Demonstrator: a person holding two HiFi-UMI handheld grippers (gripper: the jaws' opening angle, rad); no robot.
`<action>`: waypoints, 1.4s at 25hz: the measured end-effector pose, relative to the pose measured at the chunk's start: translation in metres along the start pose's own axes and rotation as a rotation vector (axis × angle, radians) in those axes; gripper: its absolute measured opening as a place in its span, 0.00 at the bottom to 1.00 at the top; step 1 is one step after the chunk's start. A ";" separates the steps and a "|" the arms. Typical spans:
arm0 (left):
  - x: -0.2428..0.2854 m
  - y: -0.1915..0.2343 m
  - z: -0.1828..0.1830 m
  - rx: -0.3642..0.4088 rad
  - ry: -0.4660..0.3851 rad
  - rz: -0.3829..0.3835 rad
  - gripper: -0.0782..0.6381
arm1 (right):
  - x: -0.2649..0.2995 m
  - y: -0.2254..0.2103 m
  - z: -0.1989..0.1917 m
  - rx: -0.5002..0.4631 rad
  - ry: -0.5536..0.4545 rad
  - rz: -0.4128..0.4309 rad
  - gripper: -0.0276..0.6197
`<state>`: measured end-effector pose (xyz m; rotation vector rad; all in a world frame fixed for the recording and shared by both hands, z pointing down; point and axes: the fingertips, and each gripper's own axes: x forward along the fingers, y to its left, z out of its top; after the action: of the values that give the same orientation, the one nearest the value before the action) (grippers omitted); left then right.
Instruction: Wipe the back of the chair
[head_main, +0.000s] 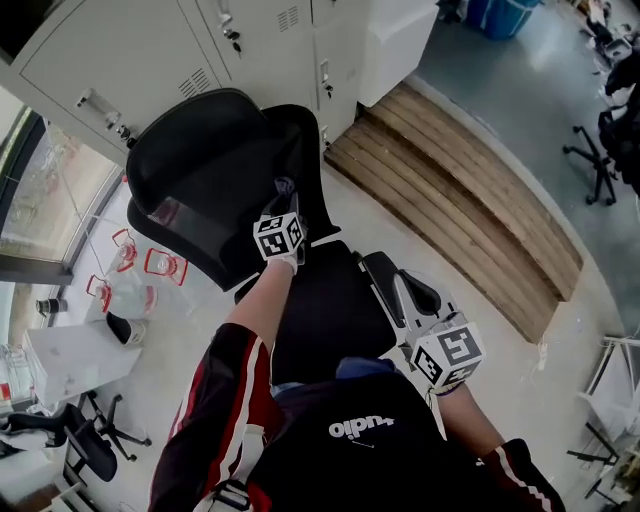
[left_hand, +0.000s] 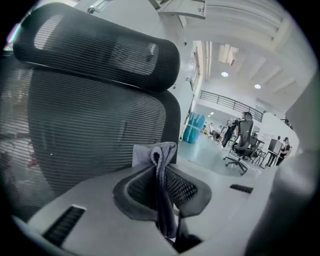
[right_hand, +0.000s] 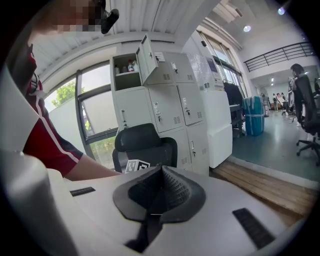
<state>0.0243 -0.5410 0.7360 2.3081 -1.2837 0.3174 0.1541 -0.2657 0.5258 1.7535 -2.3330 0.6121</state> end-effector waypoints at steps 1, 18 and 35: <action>0.007 -0.008 0.001 0.006 0.003 -0.013 0.19 | -0.002 -0.006 0.000 0.007 0.000 -0.012 0.07; 0.026 -0.129 0.023 0.002 -0.026 -0.226 0.19 | -0.027 -0.042 0.005 0.056 -0.036 -0.053 0.07; -0.208 0.124 0.015 -0.163 -0.183 0.246 0.19 | 0.031 0.071 0.030 -0.081 -0.023 0.251 0.07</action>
<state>-0.1923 -0.4517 0.6721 2.0838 -1.6250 0.0786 0.0810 -0.2889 0.4937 1.4541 -2.5769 0.5250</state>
